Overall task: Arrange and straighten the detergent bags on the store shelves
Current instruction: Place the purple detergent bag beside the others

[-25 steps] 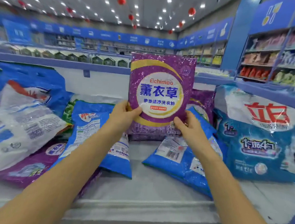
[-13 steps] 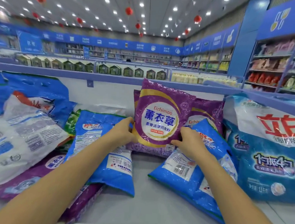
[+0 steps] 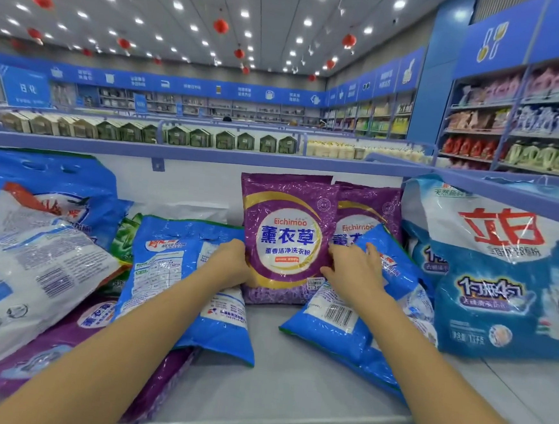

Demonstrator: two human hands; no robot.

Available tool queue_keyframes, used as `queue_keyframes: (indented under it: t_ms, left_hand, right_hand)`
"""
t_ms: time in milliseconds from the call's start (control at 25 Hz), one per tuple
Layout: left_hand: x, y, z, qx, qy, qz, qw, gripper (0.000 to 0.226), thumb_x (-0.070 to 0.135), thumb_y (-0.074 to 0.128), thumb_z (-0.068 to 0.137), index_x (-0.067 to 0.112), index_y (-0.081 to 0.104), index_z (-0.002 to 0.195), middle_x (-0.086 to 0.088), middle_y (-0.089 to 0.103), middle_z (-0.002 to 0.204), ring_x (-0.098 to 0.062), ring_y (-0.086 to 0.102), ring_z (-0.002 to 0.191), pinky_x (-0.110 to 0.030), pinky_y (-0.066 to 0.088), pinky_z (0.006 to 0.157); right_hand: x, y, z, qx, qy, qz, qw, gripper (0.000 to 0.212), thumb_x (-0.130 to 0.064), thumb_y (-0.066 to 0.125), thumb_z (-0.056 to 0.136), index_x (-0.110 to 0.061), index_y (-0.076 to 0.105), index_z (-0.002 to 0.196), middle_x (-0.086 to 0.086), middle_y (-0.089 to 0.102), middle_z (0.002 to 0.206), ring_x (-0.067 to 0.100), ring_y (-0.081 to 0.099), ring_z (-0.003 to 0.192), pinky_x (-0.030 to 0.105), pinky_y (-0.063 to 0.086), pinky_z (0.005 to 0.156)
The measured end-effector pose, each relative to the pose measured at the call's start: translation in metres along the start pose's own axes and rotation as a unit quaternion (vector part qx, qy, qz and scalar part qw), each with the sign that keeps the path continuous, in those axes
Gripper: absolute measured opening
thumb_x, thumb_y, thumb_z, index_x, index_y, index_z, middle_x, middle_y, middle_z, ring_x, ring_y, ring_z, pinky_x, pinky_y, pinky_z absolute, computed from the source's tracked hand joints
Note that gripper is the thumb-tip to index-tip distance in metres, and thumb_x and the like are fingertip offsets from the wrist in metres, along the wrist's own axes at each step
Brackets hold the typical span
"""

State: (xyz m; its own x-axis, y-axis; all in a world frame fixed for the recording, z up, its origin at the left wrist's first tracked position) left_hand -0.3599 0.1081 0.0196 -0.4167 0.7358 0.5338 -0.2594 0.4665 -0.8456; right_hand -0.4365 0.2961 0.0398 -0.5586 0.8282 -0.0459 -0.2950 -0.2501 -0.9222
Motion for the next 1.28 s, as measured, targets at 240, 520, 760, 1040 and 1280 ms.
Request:
queue_keyframes:
  t_ms: [240, 520, 760, 1040, 1280]
  left_hand:
    - [0.046, -0.019, -0.051, 0.219, 0.216, 0.042, 0.951, 0.044, 0.021, 0.065, 0.084, 0.014, 0.041, 0.119, -0.006, 0.056, 0.108, -0.026, 0.058, 0.091, -0.039, 0.049, 0.075]
    - [0.065, 0.053, -0.047, 0.079, 0.269, 0.305, 0.910, 0.055, 0.018, 0.048, 0.091, 0.024, 0.026, 0.140, -0.007, 0.039, 0.127, -0.029, 0.052, 0.108, -0.034, 0.040, 0.062]
    - [0.051, 0.061, -0.050, 0.026, 0.278, 0.337, 0.899, 0.067, 0.028, 0.044, 0.095, 0.031, 0.004, 0.148, -0.008, 0.026, 0.137, -0.024, 0.034, 0.123, -0.034, 0.044, 0.077]
    - [0.048, 0.042, -0.066, -0.014, 0.194, -0.033, 0.980, 0.023, 0.026, 0.046, 0.095, 0.012, 0.063, 0.099, -0.009, 0.066, 0.097, -0.023, 0.061, 0.090, -0.036, 0.050, 0.081]
    - [0.045, 0.054, -0.090, -0.193, -0.023, -0.416, 0.888, 0.047, 0.043, 0.038, 0.097, 0.001, 0.058, 0.099, -0.017, 0.065, 0.094, -0.028, 0.066, 0.077, -0.038, 0.055, 0.072]
  right_hand:
    - [0.004, -0.017, -0.048, 0.166, -0.010, 0.029, 0.986, 0.040, -0.043, 0.055, 0.087, -0.016, 0.059, 0.117, 0.005, 0.064, 0.114, 0.027, 0.053, 0.113, 0.042, 0.032, 0.102]
    - [-0.004, 0.007, -0.088, 0.059, 0.029, -0.034, 0.997, 0.084, -0.076, 0.026, 0.062, -0.024, 0.061, 0.117, 0.014, 0.055, 0.131, 0.035, 0.053, 0.119, 0.064, 0.038, 0.092]
    - [-0.001, 0.020, -0.102, -0.069, -0.007, -0.018, 0.997, 0.106, -0.086, 0.032, 0.061, -0.031, 0.006, 0.148, 0.007, -0.001, 0.157, 0.033, 0.003, 0.143, 0.061, 0.003, 0.109]
    - [-0.004, 0.006, -0.103, 0.080, -0.019, -0.017, 0.996, 0.053, -0.046, 0.058, 0.082, -0.020, 0.051, 0.127, 0.004, 0.053, 0.131, 0.029, 0.054, 0.115, 0.044, 0.044, 0.089]
    - [0.033, -0.034, -0.130, 0.323, 0.053, 0.345, 0.880, 0.025, -0.021, 0.059, 0.084, -0.019, 0.064, 0.108, -0.009, 0.066, 0.109, 0.006, 0.059, 0.096, 0.022, 0.046, 0.078]
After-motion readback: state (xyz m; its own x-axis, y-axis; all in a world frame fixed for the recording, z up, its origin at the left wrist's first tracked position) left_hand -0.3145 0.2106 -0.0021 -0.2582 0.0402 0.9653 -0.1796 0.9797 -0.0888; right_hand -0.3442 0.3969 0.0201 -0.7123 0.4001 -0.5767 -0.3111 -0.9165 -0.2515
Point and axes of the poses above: each hand's wrist, its own z-axis towards the middle knuckle, its own y-axis out of the palm, x = y × z, the point moved 5 cm from there along z, towards the middle knuckle
